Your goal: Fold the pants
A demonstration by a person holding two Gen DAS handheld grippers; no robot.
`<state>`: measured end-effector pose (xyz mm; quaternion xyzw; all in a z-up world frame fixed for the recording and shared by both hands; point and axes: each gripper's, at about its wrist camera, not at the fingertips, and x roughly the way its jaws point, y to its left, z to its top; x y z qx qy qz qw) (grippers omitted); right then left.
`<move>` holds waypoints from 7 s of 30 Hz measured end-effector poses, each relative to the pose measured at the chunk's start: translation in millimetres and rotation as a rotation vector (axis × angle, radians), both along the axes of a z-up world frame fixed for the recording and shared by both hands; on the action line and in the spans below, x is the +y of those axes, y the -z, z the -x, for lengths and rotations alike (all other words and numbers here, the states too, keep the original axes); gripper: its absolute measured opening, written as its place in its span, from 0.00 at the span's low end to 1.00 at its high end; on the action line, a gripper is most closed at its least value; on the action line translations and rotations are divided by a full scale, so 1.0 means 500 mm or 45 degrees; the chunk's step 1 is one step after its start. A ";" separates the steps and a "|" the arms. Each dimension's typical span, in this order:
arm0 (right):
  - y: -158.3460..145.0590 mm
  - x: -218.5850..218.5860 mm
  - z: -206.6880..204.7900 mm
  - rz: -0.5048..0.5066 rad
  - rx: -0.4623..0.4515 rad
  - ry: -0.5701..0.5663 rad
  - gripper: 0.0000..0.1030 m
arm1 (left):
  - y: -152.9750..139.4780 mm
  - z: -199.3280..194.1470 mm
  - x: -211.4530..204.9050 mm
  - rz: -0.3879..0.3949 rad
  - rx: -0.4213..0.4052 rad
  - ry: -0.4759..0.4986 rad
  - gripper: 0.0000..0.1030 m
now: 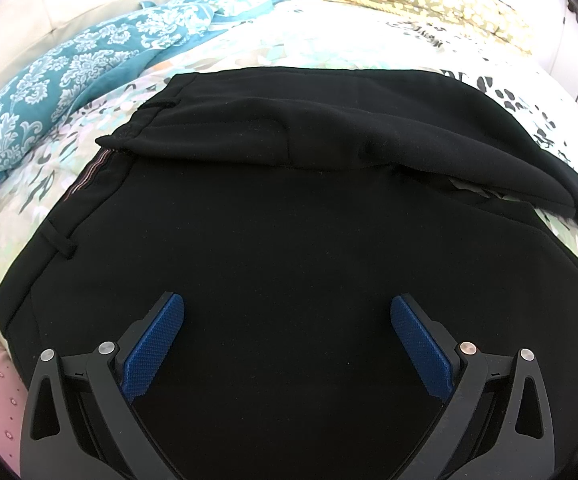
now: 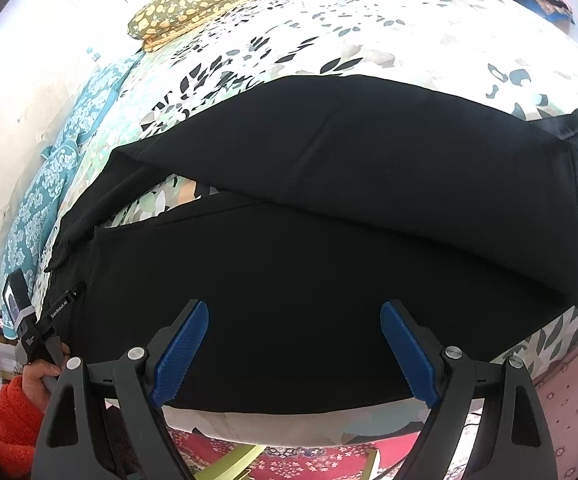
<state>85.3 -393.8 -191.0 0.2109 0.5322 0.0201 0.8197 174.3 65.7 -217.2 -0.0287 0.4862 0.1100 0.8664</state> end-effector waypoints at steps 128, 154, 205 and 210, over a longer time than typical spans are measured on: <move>-0.032 -0.530 0.011 0.200 0.271 0.434 0.12 | -0.109 0.189 -0.047 0.714 0.463 0.252 0.06; -0.200 -0.373 0.068 0.399 -0.097 0.458 0.81 | -0.258 0.147 0.065 0.334 0.220 0.159 0.85; -0.019 -0.001 -0.026 0.194 -0.083 -0.070 0.94 | -0.115 0.065 0.040 -0.046 0.150 0.036 0.93; -0.029 -0.010 -0.024 0.210 -0.115 -0.040 0.94 | -0.174 0.079 0.030 -0.054 -0.017 0.056 0.94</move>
